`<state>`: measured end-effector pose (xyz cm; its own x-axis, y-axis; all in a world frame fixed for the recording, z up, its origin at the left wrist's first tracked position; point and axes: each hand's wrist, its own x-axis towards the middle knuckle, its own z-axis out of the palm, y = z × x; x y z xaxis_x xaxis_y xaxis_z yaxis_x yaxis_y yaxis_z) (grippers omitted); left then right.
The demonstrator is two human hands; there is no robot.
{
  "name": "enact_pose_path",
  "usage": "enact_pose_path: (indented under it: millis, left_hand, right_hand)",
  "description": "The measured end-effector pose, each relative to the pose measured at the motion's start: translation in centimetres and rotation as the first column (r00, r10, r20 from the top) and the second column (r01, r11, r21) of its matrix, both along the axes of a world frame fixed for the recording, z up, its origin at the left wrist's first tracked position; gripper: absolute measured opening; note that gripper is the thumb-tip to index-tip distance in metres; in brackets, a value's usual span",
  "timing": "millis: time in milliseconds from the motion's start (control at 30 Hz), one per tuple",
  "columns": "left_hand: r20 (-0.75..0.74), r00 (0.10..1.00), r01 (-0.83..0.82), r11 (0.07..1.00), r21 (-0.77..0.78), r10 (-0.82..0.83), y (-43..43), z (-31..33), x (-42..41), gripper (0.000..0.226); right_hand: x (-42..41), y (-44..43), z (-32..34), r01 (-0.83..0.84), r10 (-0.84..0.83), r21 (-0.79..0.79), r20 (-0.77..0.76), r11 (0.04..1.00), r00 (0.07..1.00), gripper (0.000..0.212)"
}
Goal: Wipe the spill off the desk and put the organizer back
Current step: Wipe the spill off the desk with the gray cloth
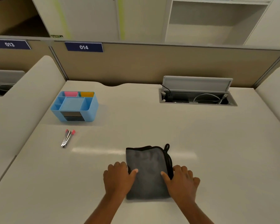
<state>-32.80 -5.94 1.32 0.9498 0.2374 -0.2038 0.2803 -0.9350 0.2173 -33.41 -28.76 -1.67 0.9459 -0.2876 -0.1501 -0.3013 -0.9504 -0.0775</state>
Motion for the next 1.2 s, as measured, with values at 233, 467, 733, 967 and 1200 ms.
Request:
enact_pose_path:
  millis: [233, 467, 733, 967, 1200]
  left_hand:
    - [-0.061, 0.995, -0.085, 0.991, -0.108, 0.079, -1.2, -0.1, 0.9, 0.032]
    - [-0.057, 0.979, -0.203, 0.927, -0.316, 0.195, -1.5, 0.6, 1.6, 0.026]
    - [0.048, 0.976, -0.153, 0.822, -0.548, 0.213, -3.7, 2.0, 5.1, 0.024]
    - [0.115, 0.986, -0.021, 0.780, -0.625, 0.118, -8.3, 3.8, 11.4, 0.023]
    - [0.119, 0.990, 0.025, 0.754, -0.657, 0.072, -13.2, 4.7, 18.9, 0.021]
  right_hand:
    - [1.5, 2.0, 1.0, -0.050, 0.073, 0.172, -0.132, 0.984, 0.989, 0.030]
    - [1.9, 2.0, 2.8, 0.024, 0.037, 0.506, -0.110, 0.862, 0.993, 0.006]
    - [3.6, -1.1, 4.6, 0.112, -0.159, 0.626, 0.020, 0.772, 0.987, 0.013]
    - [8.4, -5.7, 5.9, 0.141, -0.276, 0.623, 0.125, 0.770, 0.953, 0.015]
    - [14.9, -10.3, 6.5, 0.159, -0.336, 0.598, 0.196, 0.786, 0.921, 0.014]
